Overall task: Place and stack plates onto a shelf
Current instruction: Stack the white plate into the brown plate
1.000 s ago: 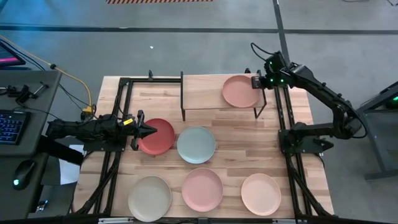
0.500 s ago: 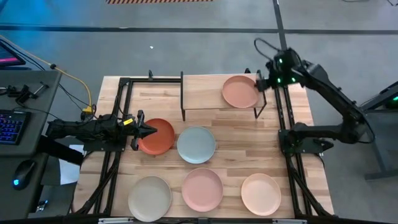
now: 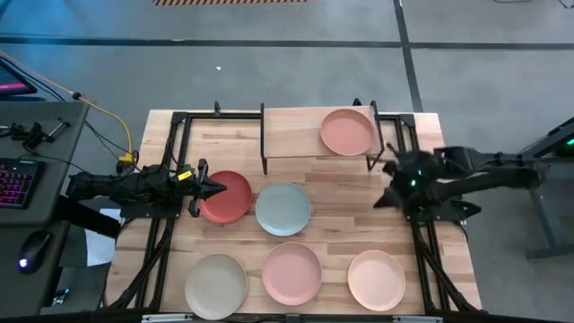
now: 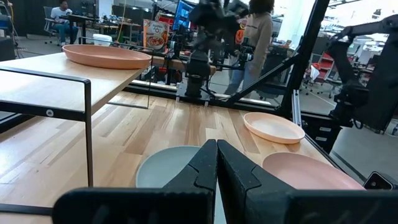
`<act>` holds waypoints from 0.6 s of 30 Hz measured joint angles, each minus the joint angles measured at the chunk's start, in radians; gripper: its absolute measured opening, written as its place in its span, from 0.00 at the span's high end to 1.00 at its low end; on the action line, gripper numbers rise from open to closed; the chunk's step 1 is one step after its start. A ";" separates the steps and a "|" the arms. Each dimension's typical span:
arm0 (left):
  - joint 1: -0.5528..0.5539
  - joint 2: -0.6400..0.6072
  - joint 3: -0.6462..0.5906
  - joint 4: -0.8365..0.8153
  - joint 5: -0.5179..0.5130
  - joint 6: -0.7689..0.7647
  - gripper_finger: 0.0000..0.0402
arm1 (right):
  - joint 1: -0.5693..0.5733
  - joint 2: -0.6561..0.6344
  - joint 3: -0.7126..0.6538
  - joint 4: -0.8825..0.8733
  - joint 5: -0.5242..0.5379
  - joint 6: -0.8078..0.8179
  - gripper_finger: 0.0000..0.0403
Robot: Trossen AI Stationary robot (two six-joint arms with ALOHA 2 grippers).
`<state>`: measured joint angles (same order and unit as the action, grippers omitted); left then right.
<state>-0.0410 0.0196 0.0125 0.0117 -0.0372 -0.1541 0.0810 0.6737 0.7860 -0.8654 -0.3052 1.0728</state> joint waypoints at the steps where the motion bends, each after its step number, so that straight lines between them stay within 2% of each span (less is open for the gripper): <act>1: 0.000 0.000 0.000 0.000 0.000 0.000 1.00 | 0.056 0.009 -0.013 0.054 0.013 0.031 0.57; 4: 0.000 0.000 0.000 0.000 0.000 0.000 1.00 | 0.194 0.076 -0.028 0.155 0.043 0.088 0.58; 7: 0.000 0.000 0.000 0.000 0.000 0.000 1.00 | 0.306 0.176 -0.015 0.133 0.041 0.088 0.58; 13: 0.000 0.000 0.000 0.000 0.000 0.000 1.00 | 0.463 0.357 -0.005 0.100 0.048 0.022 0.58; 18: 0.000 0.000 0.000 0.000 0.000 0.000 1.00 | 0.571 0.489 -0.003 0.066 0.131 -0.111 0.58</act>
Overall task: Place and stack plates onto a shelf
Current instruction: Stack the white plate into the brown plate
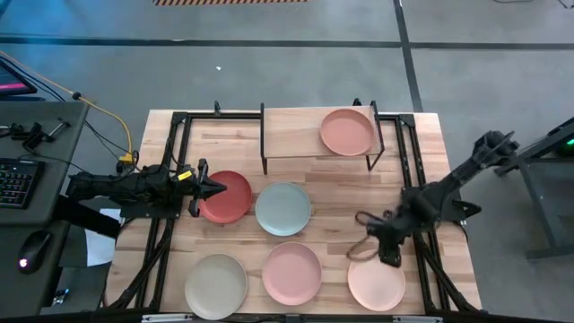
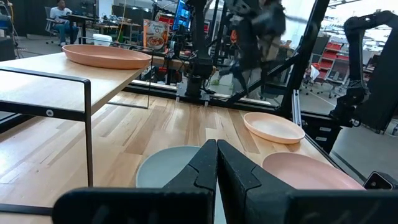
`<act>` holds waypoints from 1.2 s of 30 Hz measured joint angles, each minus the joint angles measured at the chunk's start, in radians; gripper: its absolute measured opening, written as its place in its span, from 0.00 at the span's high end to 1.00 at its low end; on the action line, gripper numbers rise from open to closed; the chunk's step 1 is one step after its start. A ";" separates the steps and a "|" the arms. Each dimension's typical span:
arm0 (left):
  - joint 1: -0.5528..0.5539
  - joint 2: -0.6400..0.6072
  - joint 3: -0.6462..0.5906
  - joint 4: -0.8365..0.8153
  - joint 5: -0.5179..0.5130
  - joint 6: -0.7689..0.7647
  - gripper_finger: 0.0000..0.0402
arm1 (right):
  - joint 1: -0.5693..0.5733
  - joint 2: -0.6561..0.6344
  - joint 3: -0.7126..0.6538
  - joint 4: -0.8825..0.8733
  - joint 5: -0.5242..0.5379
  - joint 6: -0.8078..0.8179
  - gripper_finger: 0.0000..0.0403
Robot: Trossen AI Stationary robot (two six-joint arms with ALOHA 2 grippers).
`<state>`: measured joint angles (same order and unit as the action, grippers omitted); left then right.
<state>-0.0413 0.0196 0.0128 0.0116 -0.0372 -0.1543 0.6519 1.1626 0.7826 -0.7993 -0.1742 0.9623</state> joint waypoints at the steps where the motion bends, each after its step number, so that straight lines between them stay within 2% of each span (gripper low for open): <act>1: 0.000 0.000 0.000 0.000 0.000 0.000 1.00 | 0.017 0.024 0.000 -0.011 0.019 -0.029 0.58; 7: 0.000 0.000 0.000 0.000 0.000 0.000 1.00 | 0.051 0.143 0.000 -0.035 0.147 -0.099 0.58; 15: 0.000 0.000 0.000 0.000 0.000 0.000 1.00 | 0.071 0.274 0.001 0.068 0.142 -0.162 0.58; 21: 0.000 0.000 0.000 0.000 0.000 0.000 1.00 | 0.068 0.338 0.001 0.072 0.192 -0.138 0.58; 30: 0.000 0.000 0.000 0.000 0.000 0.000 1.00 | 0.093 0.400 0.001 0.156 0.143 -0.181 0.59; 33: 0.000 0.000 0.000 0.000 0.000 0.000 1.00 | 0.093 0.427 0.006 0.151 0.139 -0.161 0.65; 36: 0.000 0.000 0.000 0.000 0.000 0.000 1.00 | 0.088 0.434 0.006 0.146 0.144 -0.125 0.78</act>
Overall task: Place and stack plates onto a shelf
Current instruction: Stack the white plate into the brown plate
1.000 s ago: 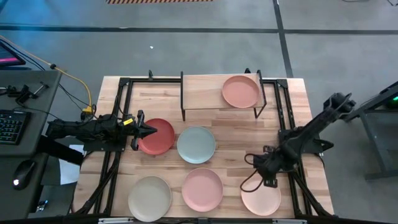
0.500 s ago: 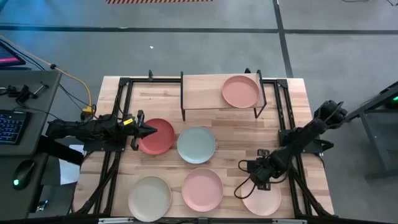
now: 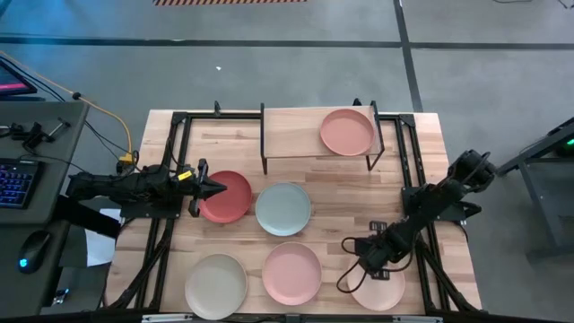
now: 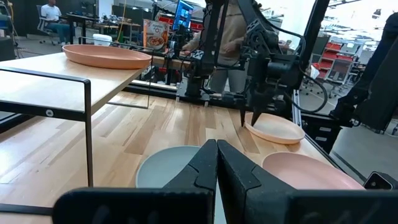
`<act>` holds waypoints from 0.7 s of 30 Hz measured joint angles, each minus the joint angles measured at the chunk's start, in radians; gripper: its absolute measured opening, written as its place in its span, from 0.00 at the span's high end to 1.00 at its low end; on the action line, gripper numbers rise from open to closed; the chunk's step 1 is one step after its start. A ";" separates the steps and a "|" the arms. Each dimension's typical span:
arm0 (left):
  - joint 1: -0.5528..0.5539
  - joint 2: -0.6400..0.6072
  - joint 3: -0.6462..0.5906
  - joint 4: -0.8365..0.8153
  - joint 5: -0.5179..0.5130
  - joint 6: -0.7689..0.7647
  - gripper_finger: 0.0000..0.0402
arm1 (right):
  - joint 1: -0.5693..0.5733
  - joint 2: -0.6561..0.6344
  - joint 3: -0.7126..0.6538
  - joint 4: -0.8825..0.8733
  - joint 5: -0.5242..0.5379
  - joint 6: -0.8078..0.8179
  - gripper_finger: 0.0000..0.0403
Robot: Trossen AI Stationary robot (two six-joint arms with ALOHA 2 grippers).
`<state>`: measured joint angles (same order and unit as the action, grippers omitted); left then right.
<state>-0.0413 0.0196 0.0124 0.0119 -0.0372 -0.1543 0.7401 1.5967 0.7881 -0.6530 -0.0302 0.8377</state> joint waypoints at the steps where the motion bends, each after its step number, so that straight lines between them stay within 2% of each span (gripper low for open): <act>1: 0.000 0.000 0.000 0.000 0.000 0.000 1.00 | -0.003 -0.007 -0.001 -0.003 -0.001 0.010 0.85; 2: 0.000 0.000 0.000 0.000 0.000 0.000 1.00 | -0.010 -0.018 -0.002 -0.008 -0.005 0.016 0.91; 4: 0.000 0.000 0.000 0.000 0.000 0.000 1.00 | -0.024 -0.048 -0.007 -0.003 -0.031 0.019 0.97; 9: 0.000 0.000 0.000 0.000 0.000 0.000 1.00 | -0.093 -0.196 -0.006 -0.055 -0.058 0.025 0.99; 13: 0.000 0.000 0.000 0.000 0.000 0.000 1.00 | -0.175 -0.364 -0.006 -0.063 -0.109 0.000 1.00; 16: 0.000 0.000 0.000 0.000 0.000 0.000 1.00 | -0.247 -0.483 -0.005 -0.082 -0.102 -0.006 1.00; 21: 0.000 0.000 0.000 0.000 0.000 0.000 1.00 | -0.297 -0.557 -0.005 -0.183 -0.082 -0.008 0.99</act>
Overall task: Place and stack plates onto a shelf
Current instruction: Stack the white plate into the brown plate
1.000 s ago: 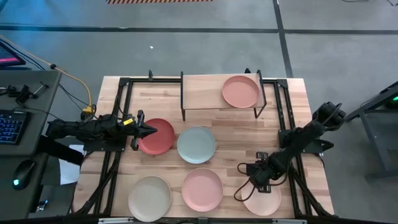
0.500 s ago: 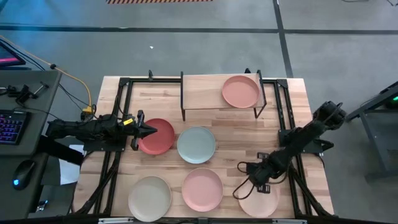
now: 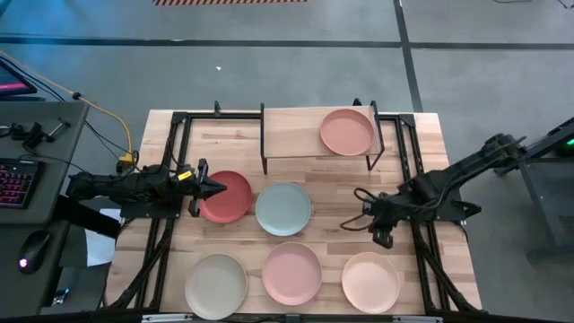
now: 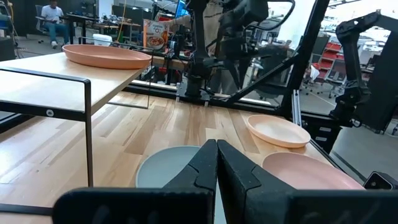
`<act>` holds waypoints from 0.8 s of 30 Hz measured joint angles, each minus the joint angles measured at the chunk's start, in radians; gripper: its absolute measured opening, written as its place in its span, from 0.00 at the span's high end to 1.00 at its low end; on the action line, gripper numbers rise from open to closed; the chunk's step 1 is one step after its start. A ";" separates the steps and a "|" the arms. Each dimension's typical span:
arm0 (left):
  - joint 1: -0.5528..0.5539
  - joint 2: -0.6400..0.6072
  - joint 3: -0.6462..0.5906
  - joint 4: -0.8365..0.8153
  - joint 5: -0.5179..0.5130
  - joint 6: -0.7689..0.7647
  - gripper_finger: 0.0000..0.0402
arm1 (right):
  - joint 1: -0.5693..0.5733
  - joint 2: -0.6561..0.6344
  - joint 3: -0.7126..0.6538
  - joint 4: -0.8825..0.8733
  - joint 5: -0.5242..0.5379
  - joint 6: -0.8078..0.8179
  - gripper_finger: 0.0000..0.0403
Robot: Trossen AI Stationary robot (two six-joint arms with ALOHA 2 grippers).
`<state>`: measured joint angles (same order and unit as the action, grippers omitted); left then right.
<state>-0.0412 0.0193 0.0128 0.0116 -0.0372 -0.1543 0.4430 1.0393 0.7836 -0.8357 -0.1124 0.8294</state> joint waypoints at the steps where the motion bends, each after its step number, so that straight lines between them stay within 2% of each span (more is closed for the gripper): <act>1: 0.000 0.000 0.000 0.000 0.000 0.000 1.00 | 0.004 0.002 0.000 -0.005 -0.001 -0.017 0.99; 4: 0.000 0.000 0.000 0.000 0.000 0.000 1.00 | 0.034 0.037 0.000 -0.001 -0.001 -0.022 0.98; 7: 0.000 0.000 0.000 0.000 0.000 0.000 1.00 | 0.081 0.100 -0.001 0.037 0.002 -0.018 0.92; 14: 0.000 0.000 0.000 0.000 0.000 0.000 1.00 | 0.193 0.275 -0.001 0.119 0.004 0.034 0.61; 17: 0.000 0.000 0.000 0.000 0.000 0.000 1.00 | 0.224 0.341 -0.001 0.117 0.058 0.034 0.51; 20: 0.000 0.000 0.000 0.000 0.000 0.000 1.00 | 0.234 0.402 -0.001 0.126 0.094 0.034 0.49; 24: 0.000 0.000 0.000 0.000 0.000 0.000 1.00 | 0.234 0.466 -0.001 0.187 0.097 0.023 0.53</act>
<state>-0.0414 0.0196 0.0128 0.0120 -0.0372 -0.1543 0.6769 1.5054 0.7822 -0.6486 -0.0151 0.8526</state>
